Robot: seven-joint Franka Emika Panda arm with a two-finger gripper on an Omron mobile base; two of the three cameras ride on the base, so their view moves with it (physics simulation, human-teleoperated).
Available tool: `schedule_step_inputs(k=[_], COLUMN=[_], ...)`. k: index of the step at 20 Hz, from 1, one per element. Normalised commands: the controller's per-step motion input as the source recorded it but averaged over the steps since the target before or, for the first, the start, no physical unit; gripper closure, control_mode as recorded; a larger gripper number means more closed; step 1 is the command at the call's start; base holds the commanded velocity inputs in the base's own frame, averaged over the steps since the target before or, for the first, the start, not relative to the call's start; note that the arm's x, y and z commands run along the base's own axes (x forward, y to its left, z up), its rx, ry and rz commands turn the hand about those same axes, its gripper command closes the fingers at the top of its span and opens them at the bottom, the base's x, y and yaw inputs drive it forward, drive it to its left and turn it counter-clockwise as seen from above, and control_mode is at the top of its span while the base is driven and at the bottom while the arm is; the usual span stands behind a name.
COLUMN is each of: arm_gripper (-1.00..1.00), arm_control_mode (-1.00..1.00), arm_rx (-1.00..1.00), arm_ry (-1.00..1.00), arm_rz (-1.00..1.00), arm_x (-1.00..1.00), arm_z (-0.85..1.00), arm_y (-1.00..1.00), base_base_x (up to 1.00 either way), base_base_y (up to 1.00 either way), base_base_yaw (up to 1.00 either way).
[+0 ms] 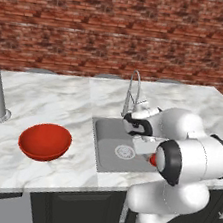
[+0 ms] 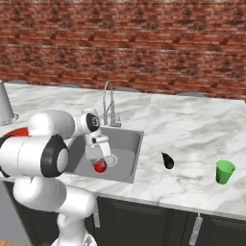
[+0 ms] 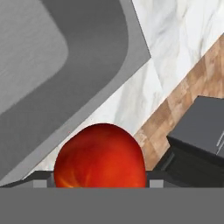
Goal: Remove the tomato and eggplant from the sink. Then move the bowl and cup from the counter to the sink for washing.
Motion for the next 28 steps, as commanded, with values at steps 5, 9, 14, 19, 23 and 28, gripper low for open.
schedule_step_inputs(k=[5,9,14,19,23,28], arm_gripper=[1.00,1.00,1.00,1.00,1.00,1.00], arm_control_mode=[-1.00,-1.00,-1.00,-1.00,-1.00,-1.00], arm_rx=[0.03,0.05,0.08,0.12,0.17,0.14], arm_ry=[0.00,0.00,0.00,-0.01,-0.05,-0.09], arm_rz=[0.16,0.14,0.14,0.18,0.17,0.15], arm_x=[-0.11,-0.08,-0.08,-0.12,-0.07,-0.01], arm_z=[0.23,0.27,0.18,0.11,0.04,0.02], arm_y=[-0.24,-0.25,-0.26,-0.26,-0.26,-0.27], base_base_x=[0.00,0.00,0.00,0.00,0.00,0.00], base_base_y=[0.00,0.00,0.00,0.00,0.00,0.00], base_base_yaw=[0.00,0.00,0.00,0.00,0.00,0.00])
